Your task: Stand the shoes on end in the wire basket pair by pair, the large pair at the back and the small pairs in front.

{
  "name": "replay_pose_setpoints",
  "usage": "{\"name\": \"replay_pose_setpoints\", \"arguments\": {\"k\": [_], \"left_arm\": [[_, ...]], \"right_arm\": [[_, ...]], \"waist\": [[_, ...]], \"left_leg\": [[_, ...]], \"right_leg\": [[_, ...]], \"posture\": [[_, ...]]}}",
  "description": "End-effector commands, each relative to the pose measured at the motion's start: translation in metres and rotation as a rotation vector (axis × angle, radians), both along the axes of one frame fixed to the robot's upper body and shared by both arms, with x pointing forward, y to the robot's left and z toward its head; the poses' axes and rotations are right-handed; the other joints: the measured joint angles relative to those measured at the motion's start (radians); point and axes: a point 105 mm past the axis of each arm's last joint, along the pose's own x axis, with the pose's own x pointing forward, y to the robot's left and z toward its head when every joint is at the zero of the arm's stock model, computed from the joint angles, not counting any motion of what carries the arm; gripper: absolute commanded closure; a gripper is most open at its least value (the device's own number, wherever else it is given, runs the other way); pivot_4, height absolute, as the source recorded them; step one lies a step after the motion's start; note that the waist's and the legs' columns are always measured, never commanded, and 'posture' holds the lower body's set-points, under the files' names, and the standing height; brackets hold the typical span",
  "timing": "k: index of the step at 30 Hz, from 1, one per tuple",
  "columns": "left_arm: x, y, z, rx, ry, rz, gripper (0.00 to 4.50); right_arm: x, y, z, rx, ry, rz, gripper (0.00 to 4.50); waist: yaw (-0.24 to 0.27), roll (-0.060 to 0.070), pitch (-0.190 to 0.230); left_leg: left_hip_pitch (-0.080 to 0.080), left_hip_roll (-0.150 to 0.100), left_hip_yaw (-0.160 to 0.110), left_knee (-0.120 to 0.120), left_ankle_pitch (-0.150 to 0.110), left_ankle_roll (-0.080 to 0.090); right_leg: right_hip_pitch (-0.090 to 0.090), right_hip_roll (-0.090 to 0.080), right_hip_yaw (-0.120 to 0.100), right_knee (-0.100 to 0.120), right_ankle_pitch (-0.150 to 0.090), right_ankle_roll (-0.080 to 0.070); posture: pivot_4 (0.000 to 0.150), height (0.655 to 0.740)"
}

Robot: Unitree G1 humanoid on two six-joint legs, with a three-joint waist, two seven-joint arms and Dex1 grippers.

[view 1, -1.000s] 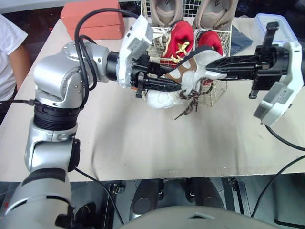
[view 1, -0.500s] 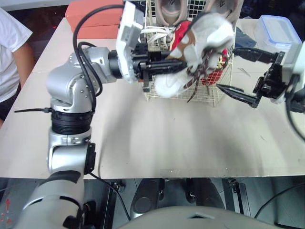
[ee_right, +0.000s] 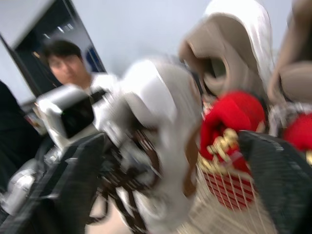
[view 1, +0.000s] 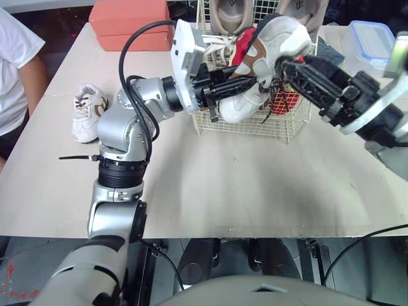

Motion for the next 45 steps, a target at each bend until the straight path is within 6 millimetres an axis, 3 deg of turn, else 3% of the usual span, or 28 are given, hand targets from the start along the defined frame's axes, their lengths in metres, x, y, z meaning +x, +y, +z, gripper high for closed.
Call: {"name": "replay_pose_setpoints", "arguments": {"k": [1, 6, 9, 10, 14, 16, 17, 20, 25, 28, 32, 37, 41, 45], "left_arm": [[-0.013, -0.003, 0.013, -0.014, -0.053, -0.056, 3.96], [-0.015, -0.001, 0.011, -0.007, -0.021, -0.066, 3.96], [-0.017, 0.001, 0.014, -0.023, 0.015, -0.084, 3.96], [-0.019, 0.001, 0.015, -0.027, 0.015, -0.089, 2.95], [-0.023, 0.005, 0.017, -0.028, 0.032, -0.098, 1.36], [-0.03, 0.007, 0.017, -0.013, 0.04, -0.122, 0.28], [-0.032, 0.008, 0.017, -0.008, 0.039, -0.124, 0.06], [-0.028, 0.013, 0.016, 0.029, 0.021, -0.07, 0.06], [-0.024, 0.038, 0.002, 0.231, 0.015, 0.036, 0.06], [-0.028, 0.045, 0.01, 0.26, 0.003, 0.056, 0.06], [-0.029, 0.041, 0.017, 0.258, -0.02, 0.064, 0.06], [-0.031, 0.035, 0.017, 0.256, -0.021, 0.055, 0.06], [-0.03, 0.034, 0.018, 0.251, -0.017, 0.062, 0.06], [-0.03, 0.033, 0.016, 0.265, -0.009, 0.061, 0.06]], "right_arm": [[-0.003, 0.003, 0.008, -0.015, -0.047, -0.008, 2.12], [-0.001, 0.003, 0.008, -0.009, -0.053, -0.025, 4.49], [0.0, 0.003, 0.009, 0.007, -0.059, -0.05, 4.49], [0.0, 0.002, 0.009, 0.014, -0.061, -0.06, 4.5], [-0.003, 0.002, 0.011, 0.03, -0.08, -0.085, 4.5], [-0.006, -0.002, 0.018, 0.064, -0.108, -0.107, 4.5], [-0.006, -0.004, 0.021, 0.08, -0.117, -0.116, 4.5], [-0.007, -0.01, 0.028, 0.114, -0.137, -0.15, 4.5], [-0.001, -0.029, 0.029, 0.074, -0.182, -0.328, 4.5], [0.006, -0.039, 0.021, 0.084, -0.16, -0.444, 4.5], [0.016, -0.039, 0.005, 0.065, -0.122, -0.524, 4.5], [0.026, -0.035, -0.032, -0.054, -0.049, -0.645, 4.5], [0.018, -0.031, -0.064, -0.155, -0.004, -0.675, 4.5], [0.011, -0.024, -0.074, -0.217, -0.024, -0.655, 4.5]], "waist": [[0.0, 0.0, 0.0], [-0.001, 0.0, 0.0], [-0.001, 0.0, 0.0], [-0.001, 0.0, 0.0], [-0.001, 0.0, 0.0], [-0.001, 0.0, 0.0], [-0.002, 0.0, 0.0], [-0.002, 0.0, 0.0], [-0.011, 0.0, 0.0], [-0.009, 0.0, 0.0], [-0.008, 0.0, 0.0], [-0.015, 0.0, 0.0], [-0.022, -0.001, -0.001], [-0.026, 0.0, -0.001]], "left_leg": [[0.0, 0.0, 0.0, 0.0, 0.0, 0.0], [0.0, 0.0, 0.0, 0.0, 0.0, 0.0], [0.0, 0.0, 0.0, 0.0, 0.0, 0.0], [0.0, 0.0, 0.0, 0.0, 0.0, 0.0], [0.0, 0.0, 0.0, 0.0, 0.0, 0.0], [0.0, 0.0, 0.0, 0.0, 0.0, 0.0], [0.0, 0.0, 0.0, 0.0, 0.0, 0.0], [0.0, 0.0, 0.0, 0.0, 0.0, 0.0], [0.001, 0.0, 0.0, -0.001, 0.0, 0.0], [0.0, 0.0, 0.0, -0.001, 0.0, 0.0], [0.0, 0.0, 0.0, -0.001, 0.0, 0.0], [0.001, 0.0, 0.0, -0.001, 0.0, 0.0], [0.001, 0.0, 0.0, -0.001, 0.0, 0.0], [0.001, 0.0, 0.0, -0.001, 0.0, 0.0]], "right_leg": [[0.0, 0.001, 0.0, 0.0, 0.0, 0.0], [0.0, 0.001, 0.0, 0.0, 0.0, 0.0], [0.0, 0.001, 0.0, 0.0, 0.0, 0.0], [0.0, 0.002, 0.0, 0.0, 0.0, 0.0], [0.0, 0.001, 0.0, 0.0, 0.0, 0.0], [0.0, 0.001, 0.0, 0.0, 0.0, 0.0], [0.0, 0.001, 0.0, 0.0, 0.0, 0.0], [0.0, 0.001, 0.0, 0.0, 0.0, 0.0], [-0.001, 0.003, 0.0, 0.001, 0.0, 0.0], [-0.001, 0.002, 0.0, 0.0, 0.0, 0.0], [-0.001, 0.002, 0.0, 0.001, 0.0, 0.0], [-0.001, 0.003, 0.0, 0.001, 0.0, 0.0], [-0.001, 0.003, 0.0, 0.001, 0.0, 0.0], [-0.001, 0.004, 0.0, 0.002, 0.0, 0.0]], "posture": [[0.15, 0.74], [0.15, 0.74], [0.15, 0.74], [0.15, 0.74], [0.15, 0.74], [0.15, 0.74], [0.15, 0.74], [0.15, 0.74], [0.15, 0.74], [0.15, 0.74], [0.15, 0.74], [0.15, 0.74], [0.15, 0.74], [0.15, 0.74]]}}
